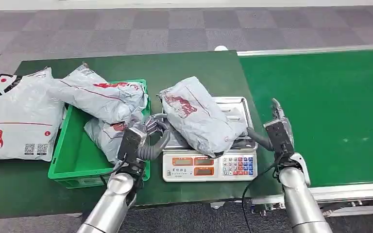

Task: Moved the parcel from conveyor to table for the left to box.

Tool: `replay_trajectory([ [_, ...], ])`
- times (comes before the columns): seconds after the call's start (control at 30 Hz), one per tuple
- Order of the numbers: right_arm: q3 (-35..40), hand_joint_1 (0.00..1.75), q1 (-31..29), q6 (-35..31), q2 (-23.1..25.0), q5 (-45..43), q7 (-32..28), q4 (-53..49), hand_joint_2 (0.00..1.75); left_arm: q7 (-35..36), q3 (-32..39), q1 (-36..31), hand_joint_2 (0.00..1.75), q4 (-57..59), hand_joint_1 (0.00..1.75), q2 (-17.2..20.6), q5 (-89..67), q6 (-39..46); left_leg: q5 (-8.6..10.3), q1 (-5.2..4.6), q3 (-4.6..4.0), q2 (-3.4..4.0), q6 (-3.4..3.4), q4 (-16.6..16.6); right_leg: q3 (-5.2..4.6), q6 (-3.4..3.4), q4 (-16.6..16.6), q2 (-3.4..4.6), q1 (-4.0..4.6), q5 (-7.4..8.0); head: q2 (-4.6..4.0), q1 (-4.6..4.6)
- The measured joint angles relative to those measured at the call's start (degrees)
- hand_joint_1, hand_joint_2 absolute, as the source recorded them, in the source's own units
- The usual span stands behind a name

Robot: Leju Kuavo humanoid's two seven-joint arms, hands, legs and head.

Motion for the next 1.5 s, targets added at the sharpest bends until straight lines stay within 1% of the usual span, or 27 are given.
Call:
replay_trajectory([
  [0.1,-0.7,0.00,0.1,3.0,0.4,-2.7,-1.2,0.0,1.75,0.2,0.0,-0.1,1.75,0.0,0.00,0.0,-1.1,1.1,0.00,0.00,0.02,0.02,0.00,0.0,-0.01,0.00,0.0,0.02,0.00,0.00,0.02,0.00],
  [0.27,-1.1,0.00,1.1,13.0,1.3,-12.8,-3.3,-1.7,1.75,1.0,-0.2,-2.1,1.75,0.7,0.00,-0.1,-2.9,2.6,0.00,0.01,0.01,0.01,0.00,0.0,-0.01,0.00,0.0,0.01,0.00,0.00,0.00,0.00],
  [0.3,-1.1,0.00,1.4,13.3,1.5,-13.4,-3.8,-2.5,1.75,1.3,-0.5,-2.9,1.75,1.0,0.00,-0.2,-3.8,3.1,0.00,0.00,0.01,0.01,0.00,0.0,-0.01,0.00,0.0,0.01,0.00,0.00,0.00,0.00],
  [0.43,-1.0,0.00,1.9,10.7,2.5,-12.6,-4.0,-5.5,1.75,2.8,-2.0,-5.8,1.75,2.5,0.00,-0.6,-7.4,5.0,0.00,0.00,0.01,0.01,0.00,0.0,0.00,0.00,0.0,0.01,-0.01,0.00,0.02,0.00],
  [0.63,-0.8,0.00,2.1,9.7,2.9,-11.9,-3.9,-7.2,1.75,3.2,-2.9,-7.5,1.75,4.1,0.00,-1.0,-9.3,6.2,0.00,-0.01,0.01,0.01,0.00,0.0,-0.01,0.00,0.0,0.02,-0.01,0.01,0.02,0.00],
  [0.8,-0.7,0.00,1.2,6.0,3.2,-8.7,-2.9,-6.8,1.75,6.8,-5.6,-11.4,1.75,8.8,0.00,-2.2,-22.6,13.3,0.02,-0.01,0.00,0.00,0.01,0.0,-0.01,-0.01,0.0,0.00,-0.01,0.02,0.02,0.00],
  [0.87,-0.7,0.00,0.0,5.7,3.2,-8.9,-2.9,-5.9,1.75,9.2,-8.6,-14.4,1.75,12.7,0.00,-3.1,-31.3,14.9,0.03,-0.02,0.00,-0.02,0.03,0.0,0.00,0.01,0.0,-0.01,-0.02,0.03,0.02,0.00],
  [0.93,-0.8,0.00,-1.0,5.8,3.2,-9.5,-3.0,-5.1,1.75,10.6,-11.5,-16.5,1.75,15.7,0.00,-3.8,-36.1,15.0,0.03,-0.04,0.01,0.00,0.03,0.0,0.02,0.02,0.0,0.01,-0.04,0.05,0.02,0.00],
  [1.03,-0.8,0.00,-1.6,5.9,3.2,-9.7,-3.0,-4.3,1.75,11.2,-13.9,-18.0,1.75,18.7,0.00,-4.5,-37.2,15.0,0.03,-0.04,0.01,0.01,0.03,0.0,0.00,0.03,0.0,0.03,-0.04,0.06,0.02,0.00],
  [1.3,-0.8,0.00,-2.0,6.2,3.2,-9.8,-3.0,-3.3,1.75,11.3,-15.6,-19.5,1.75,22.4,0.00,-4.9,-37.7,15.3,0.03,-0.03,0.01,0.02,0.02,0.0,-0.01,0.01,0.0,0.05,-0.02,0.04,0.02,0.00],
  [1.37,-0.8,0.00,-2.0,7.2,3.2,-10.4,-3.3,-3.3,1.75,11.9,-15.8,-20.1,1.75,23.4,0.00,-5.1,-39.5,14.1,0.03,-0.03,0.01,0.01,0.02,0.0,-0.01,0.01,0.0,0.04,-0.02,0.03,0.02,0.00],
  [1.5,-0.8,0.00,-2.1,9.4,3.3,-11.2,-5.5,-3.3,1.75,15.9,-18.8,-21.9,1.75,26.3,0.00,-5.5,-43.0,7.9,0.03,-0.04,0.00,0.00,0.03,0.0,0.02,0.02,0.0,0.02,-0.03,0.04,0.02,0.00],
])
